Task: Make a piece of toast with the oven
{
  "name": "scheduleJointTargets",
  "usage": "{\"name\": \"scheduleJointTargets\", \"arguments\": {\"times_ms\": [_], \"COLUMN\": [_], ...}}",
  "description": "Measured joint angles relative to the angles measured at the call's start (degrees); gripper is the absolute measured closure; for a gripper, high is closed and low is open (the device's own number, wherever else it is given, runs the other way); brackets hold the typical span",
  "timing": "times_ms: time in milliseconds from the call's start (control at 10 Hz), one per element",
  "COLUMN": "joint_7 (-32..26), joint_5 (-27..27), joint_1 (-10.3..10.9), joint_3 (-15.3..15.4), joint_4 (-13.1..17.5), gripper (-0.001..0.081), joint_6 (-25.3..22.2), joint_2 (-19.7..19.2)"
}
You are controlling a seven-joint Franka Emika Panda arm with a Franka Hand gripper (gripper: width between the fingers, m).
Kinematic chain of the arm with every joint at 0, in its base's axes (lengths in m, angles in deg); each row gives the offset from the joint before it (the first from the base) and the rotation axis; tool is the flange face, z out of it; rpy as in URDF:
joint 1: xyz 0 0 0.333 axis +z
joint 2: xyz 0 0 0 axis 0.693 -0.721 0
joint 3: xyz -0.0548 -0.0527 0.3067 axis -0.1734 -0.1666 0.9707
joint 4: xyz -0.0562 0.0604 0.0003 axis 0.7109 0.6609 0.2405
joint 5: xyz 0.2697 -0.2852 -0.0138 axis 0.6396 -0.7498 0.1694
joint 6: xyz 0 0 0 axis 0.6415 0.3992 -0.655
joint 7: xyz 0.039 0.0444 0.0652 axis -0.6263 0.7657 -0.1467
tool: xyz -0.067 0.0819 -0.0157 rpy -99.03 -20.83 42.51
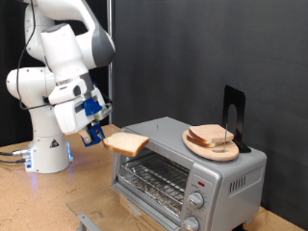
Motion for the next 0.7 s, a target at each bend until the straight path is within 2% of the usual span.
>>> {"name": "scheduleJointTargets", "arguments": {"times_ms": [300, 500, 700], "joint_7": [-0.1, -0.3, -0.8], "joint_5": [-1.4, -1.1, -0.7], "joint_1": [-1.4, -1.6, -1.6], "joint_3": [0.0, -0.2, -0.3], "joint_4": [-0.3, -0.4, -0.2], "gripper": [0.0406, 0.0406, 0.0406], "joint_6": [4.7, 7.6, 8.4], "joint_2": [-5.5, -8.7, -9.8]}}
